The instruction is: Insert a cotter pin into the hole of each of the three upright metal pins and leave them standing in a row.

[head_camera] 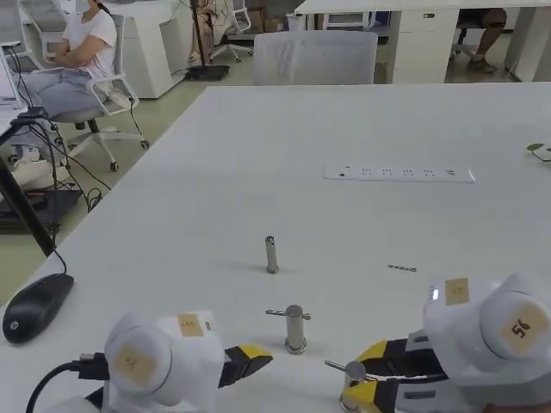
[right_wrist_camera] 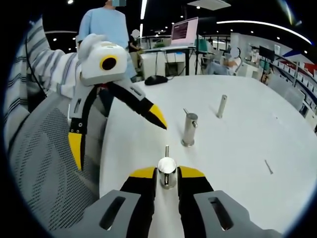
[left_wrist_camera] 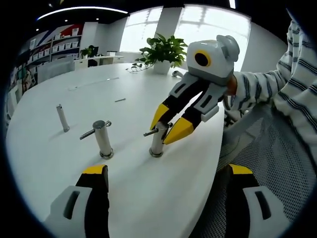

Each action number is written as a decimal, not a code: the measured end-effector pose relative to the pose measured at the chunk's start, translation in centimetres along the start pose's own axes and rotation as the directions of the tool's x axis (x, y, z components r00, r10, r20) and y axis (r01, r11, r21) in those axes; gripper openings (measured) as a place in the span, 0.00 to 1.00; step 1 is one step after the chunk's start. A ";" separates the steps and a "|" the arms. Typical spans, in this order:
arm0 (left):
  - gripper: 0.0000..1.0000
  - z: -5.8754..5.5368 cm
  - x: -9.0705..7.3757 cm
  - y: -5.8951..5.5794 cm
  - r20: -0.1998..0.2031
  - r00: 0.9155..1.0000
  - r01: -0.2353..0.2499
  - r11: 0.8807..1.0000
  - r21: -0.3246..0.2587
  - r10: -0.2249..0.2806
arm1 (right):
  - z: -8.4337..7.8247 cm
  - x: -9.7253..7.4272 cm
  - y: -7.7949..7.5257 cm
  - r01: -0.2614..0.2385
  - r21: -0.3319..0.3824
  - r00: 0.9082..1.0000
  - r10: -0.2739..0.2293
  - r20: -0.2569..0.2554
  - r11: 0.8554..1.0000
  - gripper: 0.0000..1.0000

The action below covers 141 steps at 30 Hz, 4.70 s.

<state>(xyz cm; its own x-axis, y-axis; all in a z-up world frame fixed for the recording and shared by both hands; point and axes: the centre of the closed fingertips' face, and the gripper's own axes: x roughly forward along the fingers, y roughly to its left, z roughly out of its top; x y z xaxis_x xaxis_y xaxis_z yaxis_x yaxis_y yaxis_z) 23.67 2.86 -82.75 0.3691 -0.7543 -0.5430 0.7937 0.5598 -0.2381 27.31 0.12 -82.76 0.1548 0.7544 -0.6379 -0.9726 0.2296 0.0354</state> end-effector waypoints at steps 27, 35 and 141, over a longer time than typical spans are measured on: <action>0.99 0.5 -0.7 0.5 0.018 1.000 -0.021 1.000 -0.001 0.021 | -0.2 0.4 -0.2 0.013 -0.019 1.000 -0.012 0.014 1.000 0.13; 0.99 0.5 -0.8 0.9 0.019 0.999 -0.030 1.000 -0.008 0.031 | -0.2 0.3 -0.3 -0.003 -0.035 1.000 0.003 0.014 0.999 0.12; 0.97 -0.7 -1.6 2.7 -0.031 0.997 -0.077 0.993 -0.093 0.074 | 1.1 0.9 -4.9 -0.246 -0.203 0.965 0.259 0.037 0.948 0.22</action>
<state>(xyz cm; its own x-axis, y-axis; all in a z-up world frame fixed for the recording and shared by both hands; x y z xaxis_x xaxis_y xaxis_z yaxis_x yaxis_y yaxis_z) 24.89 5.80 -83.11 0.4118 -0.6996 -0.5839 0.7148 0.6454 -0.2691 32.41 0.36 -82.62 -0.0959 0.8106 -0.5778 -0.9951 -0.0932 0.0343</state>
